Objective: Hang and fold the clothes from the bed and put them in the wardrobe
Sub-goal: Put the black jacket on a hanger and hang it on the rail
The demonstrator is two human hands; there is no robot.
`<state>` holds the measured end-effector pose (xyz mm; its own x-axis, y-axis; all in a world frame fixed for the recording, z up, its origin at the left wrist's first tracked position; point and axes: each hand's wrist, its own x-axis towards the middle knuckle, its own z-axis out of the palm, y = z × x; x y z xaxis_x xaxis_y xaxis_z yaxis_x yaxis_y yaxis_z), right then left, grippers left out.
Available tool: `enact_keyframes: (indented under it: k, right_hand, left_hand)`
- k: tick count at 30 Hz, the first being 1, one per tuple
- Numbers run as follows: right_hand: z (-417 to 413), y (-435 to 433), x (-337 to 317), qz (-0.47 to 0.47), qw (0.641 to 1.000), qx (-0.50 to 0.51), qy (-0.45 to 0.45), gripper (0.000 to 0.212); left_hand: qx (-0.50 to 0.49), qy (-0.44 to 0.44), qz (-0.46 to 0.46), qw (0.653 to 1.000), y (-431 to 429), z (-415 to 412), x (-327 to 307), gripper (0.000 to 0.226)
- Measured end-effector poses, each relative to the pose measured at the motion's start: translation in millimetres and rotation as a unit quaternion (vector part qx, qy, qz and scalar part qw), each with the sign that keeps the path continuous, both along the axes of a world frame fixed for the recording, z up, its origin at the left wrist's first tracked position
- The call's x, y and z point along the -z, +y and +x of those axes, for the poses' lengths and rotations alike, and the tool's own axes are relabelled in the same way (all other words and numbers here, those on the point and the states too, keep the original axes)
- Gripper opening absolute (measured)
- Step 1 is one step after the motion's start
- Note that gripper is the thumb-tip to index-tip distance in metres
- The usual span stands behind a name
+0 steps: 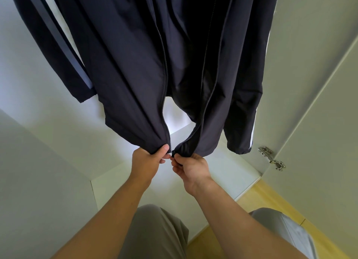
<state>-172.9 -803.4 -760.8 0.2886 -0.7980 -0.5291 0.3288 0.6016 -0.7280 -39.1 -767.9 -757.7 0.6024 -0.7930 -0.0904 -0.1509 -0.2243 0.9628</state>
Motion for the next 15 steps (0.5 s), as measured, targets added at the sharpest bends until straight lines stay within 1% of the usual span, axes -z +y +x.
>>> enact_keyframes:
  k: [3,7,15]
  right_hand:
    - [3.9,2.9,-1.0,0.004,1.000,0.007,-0.004,0.018]
    - [7.4,4.8,-2.4,0.004,1.000,0.018,-0.002,0.014]
    - [10.6,5.0,-3.6,0.001,0.999,0.043,0.012,0.012]
  left_hand:
    - [-0.028,0.000,0.001,1.000,-2.3,-2.7,2.0,0.020]
    - [-0.053,-0.025,0.004,0.998,-3.6,-6.2,3.8,0.020]
    - [-0.069,-0.029,0.009,0.997,-4.9,-8.9,7.7,0.022]
